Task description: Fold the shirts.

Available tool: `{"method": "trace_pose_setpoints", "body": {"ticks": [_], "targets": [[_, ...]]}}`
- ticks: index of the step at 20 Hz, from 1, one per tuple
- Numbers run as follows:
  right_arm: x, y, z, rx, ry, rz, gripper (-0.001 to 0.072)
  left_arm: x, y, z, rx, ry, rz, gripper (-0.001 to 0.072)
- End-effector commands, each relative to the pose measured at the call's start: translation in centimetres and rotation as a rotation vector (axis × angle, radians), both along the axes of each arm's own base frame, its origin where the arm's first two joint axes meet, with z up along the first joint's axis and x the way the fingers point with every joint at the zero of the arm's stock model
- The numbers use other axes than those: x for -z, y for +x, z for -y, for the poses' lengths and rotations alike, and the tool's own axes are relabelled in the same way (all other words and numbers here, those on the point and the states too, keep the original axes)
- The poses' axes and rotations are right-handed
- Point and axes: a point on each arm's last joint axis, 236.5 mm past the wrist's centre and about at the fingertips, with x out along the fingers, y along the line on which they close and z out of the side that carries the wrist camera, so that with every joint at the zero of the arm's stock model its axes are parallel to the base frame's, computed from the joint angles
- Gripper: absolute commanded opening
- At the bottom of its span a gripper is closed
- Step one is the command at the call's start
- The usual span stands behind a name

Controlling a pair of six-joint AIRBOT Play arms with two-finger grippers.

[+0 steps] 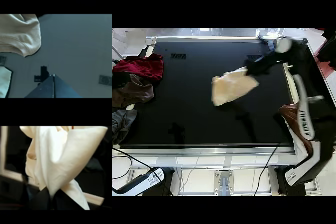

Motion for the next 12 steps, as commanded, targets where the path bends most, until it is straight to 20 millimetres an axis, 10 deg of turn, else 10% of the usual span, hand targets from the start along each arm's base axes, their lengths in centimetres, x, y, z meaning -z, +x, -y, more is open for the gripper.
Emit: {"method": "trace_pose_setpoints", "body": {"ticks": [1, 7, 12], "targets": [[-2.9, -3.8, 12.6, 0.208, -0.158, -0.057, 0.0012, 0.0, -0.1, 0.0, -0.001, -0.001, -0.003, 0.0010], [-7.1, -13.0, 26.8, 0.500, -0.252, -0.147, 0.0012, 0.1, -0.2, 0.1, 0.001, -0.004, -0.010, 0.0010], [-8.9, -21.6, 34.3, 0.718, -0.289, -0.146, 0.0013, 0.3, -0.4, 0.9, 0.013, -0.038, -0.023, 0.0010]]}}
